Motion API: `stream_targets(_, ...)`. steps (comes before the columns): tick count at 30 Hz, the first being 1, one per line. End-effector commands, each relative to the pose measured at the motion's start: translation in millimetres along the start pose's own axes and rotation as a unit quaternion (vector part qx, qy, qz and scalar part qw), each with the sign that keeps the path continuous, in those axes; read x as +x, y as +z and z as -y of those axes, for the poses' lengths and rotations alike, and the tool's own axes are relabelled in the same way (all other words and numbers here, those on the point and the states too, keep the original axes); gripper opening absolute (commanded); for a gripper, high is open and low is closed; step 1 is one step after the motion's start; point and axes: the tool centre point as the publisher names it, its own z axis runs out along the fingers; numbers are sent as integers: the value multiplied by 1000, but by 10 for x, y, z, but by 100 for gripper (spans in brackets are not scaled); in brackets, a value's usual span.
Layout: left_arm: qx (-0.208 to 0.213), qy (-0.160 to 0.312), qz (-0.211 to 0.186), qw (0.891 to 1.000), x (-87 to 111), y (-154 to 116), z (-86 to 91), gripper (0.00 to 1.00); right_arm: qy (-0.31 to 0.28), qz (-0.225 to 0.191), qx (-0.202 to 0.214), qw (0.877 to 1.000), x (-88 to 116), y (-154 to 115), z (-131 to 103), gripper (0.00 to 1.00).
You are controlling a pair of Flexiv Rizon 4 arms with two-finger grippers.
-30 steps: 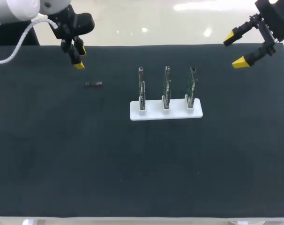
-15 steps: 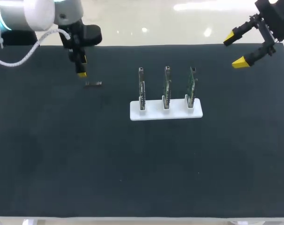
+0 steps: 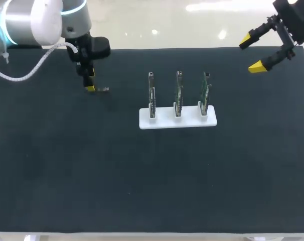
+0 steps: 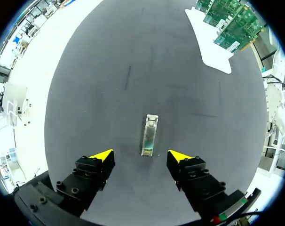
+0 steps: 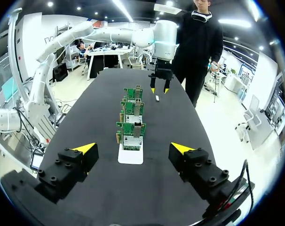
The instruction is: Pick up the optical module with the left hand, and insert it into the network port with the right hand.
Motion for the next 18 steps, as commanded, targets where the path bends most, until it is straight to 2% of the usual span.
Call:
stream_targets(1,10,2,-1,1000,-20,12,-62,100,0,0,0,1000,-3,0,2,100)
stream_targets(13,5,18,7,1000,-7,157,-13,100,0,0,0,1000,-3,0,2,100)
stream_targets(15,3,19,6,1000,-12,165,-14,96,0,0,0,1000,-3,0,2,100)
stream_targets(18,0,21,10,1000,-20,173,-10,96,0,0,0,1000,-3,0,2,100)
